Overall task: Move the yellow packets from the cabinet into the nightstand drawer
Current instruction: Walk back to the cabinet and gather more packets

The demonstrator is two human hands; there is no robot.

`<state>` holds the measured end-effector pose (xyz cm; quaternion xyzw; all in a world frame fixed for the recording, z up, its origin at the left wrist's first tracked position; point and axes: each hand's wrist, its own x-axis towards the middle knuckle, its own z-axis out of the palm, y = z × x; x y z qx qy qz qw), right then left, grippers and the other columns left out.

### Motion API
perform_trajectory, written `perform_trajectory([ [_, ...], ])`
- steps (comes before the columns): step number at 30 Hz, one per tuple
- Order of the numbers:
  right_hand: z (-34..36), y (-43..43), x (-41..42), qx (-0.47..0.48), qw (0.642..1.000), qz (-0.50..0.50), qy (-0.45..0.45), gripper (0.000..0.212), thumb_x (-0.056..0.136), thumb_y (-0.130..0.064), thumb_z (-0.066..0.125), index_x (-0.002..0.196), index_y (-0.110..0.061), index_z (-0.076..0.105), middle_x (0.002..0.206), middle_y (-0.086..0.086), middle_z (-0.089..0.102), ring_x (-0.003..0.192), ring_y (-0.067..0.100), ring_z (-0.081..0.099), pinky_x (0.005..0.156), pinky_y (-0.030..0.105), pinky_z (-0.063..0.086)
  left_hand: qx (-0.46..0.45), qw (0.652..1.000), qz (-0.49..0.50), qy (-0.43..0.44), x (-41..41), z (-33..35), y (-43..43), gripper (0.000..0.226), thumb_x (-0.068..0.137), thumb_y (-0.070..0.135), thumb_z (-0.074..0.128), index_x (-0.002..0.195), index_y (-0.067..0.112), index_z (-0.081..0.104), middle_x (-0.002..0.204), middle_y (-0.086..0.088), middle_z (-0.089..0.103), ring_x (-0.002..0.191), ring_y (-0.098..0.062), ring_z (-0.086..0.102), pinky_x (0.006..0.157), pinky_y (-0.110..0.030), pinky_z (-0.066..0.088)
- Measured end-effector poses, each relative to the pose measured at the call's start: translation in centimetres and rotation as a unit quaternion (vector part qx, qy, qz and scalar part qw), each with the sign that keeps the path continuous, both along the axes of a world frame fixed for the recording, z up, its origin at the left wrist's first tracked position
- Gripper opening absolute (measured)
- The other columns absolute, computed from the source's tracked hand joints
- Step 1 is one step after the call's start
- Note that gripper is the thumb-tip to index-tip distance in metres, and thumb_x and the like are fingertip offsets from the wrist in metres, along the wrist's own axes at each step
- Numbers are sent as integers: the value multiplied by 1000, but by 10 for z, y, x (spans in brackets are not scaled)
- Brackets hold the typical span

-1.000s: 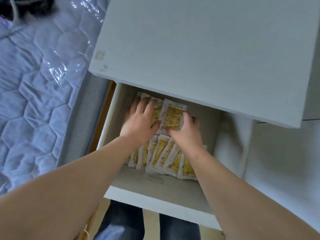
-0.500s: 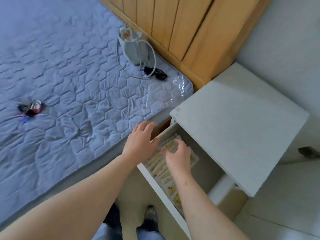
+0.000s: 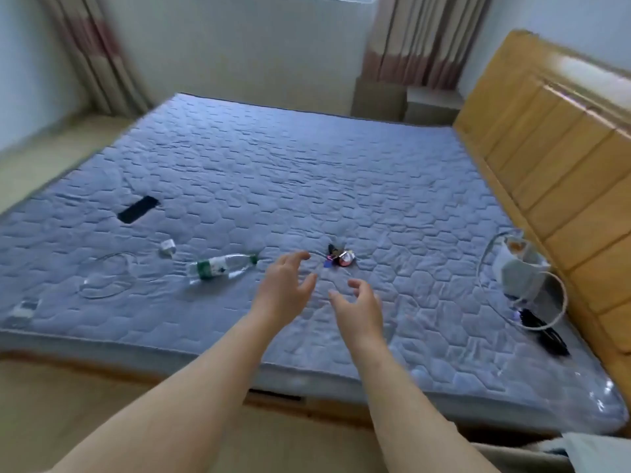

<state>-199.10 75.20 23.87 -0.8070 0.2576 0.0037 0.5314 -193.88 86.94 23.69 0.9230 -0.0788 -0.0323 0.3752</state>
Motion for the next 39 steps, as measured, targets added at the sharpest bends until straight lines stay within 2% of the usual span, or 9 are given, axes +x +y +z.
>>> perform_trajectory([
  [3, 16, 100, 31, -7, 997, 75, -25, 43, 89, -29, 59, 128, -15, 48, 134, 9, 42, 122, 22, 45, 97, 29, 38, -5, 996, 86, -11, 13, 15, 109, 41, 91, 22, 56, 130, 12, 50, 130, -8, 53, 120, -24, 49, 97, -31, 37],
  [9, 26, 301, 55, 4, 970, 240, -37, 40, 88, -29, 60, 124, -14, 51, 129, 9, 47, 114, 22, 49, 99, 35, 41, 16, 969, 248, -5, -9, 35, 323, 39, 94, 25, 52, 132, 15, 47, 133, -7, 51, 121, -24, 48, 95, -31, 38],
  [13, 24, 418, 53, 17, 937, 348, -35, 42, 88, -27, 58, 127, -15, 49, 132, 5, 47, 112, 17, 48, 90, 28, 40, 19, 931, 365, -3, -45, 41, 440, 38, 93, 24, 54, 130, 14, 50, 133, -7, 53, 120, -22, 50, 95, -29, 39],
  [16, 23, 494, 49, 14, 905, 424, -33, 44, 89, -28, 58, 130, -15, 48, 135, 7, 46, 117, 18, 48, 93, 28, 39, 13, 892, 451, -2, -73, 41, 508, 38, 91, 24, 56, 128, 15, 52, 129, -9, 56, 116, -24, 53, 93, -29, 40],
  [20, 24, 574, 49, 28, 868, 494, -26, 44, 88, -26, 56, 130, -16, 47, 131, 5, 46, 109, 16, 50, 78, 23, 35, -2, 850, 527, 9, -94, 36, 573, 37, 92, 23, 55, 128, 15, 51, 128, -8, 55, 117, -23, 51, 96, -29, 40],
  [24, 18, 641, 67, 26, 835, 549, -25, 39, 88, -24, 56, 125, -16, 49, 127, 6, 48, 103, 14, 46, 82, 24, 35, -7, 818, 575, 11, -89, 26, 629, 36, 92, 24, 54, 128, 17, 51, 129, -6, 54, 117, -21, 51, 96, -29, 40],
  [27, 12, 694, 92, 35, 821, 570, -25, 43, 87, -24, 56, 128, -16, 48, 131, 5, 47, 114, 17, 47, 90, 26, 37, -13, 803, 595, 13, -66, 20, 677, 36, 93, 26, 53, 129, 19, 50, 130, -4, 53, 118, -20, 51, 96, -29, 40],
  [34, 17, 835, 184, 39, 788, 614, -27, 40, 89, -24, 54, 128, -18, 47, 133, 2, 44, 97, 9, 42, 76, 23, 31, -48, 771, 635, 4, 19, 19, 794, 36, 93, 29, 53, 127, 20, 50, 129, -2, 53, 116, -18, 51, 96, -28, 41],
  [39, 18, 928, 215, 43, 765, 643, -20, 39, 90, -25, 55, 128, -17, 46, 134, 5, 44, 103, 15, 47, 78, 23, 33, -58, 750, 659, 5, 46, 20, 871, 35, 93, 32, 52, 126, 22, 50, 127, 1, 53, 115, -16, 51, 94, -28, 41],
])
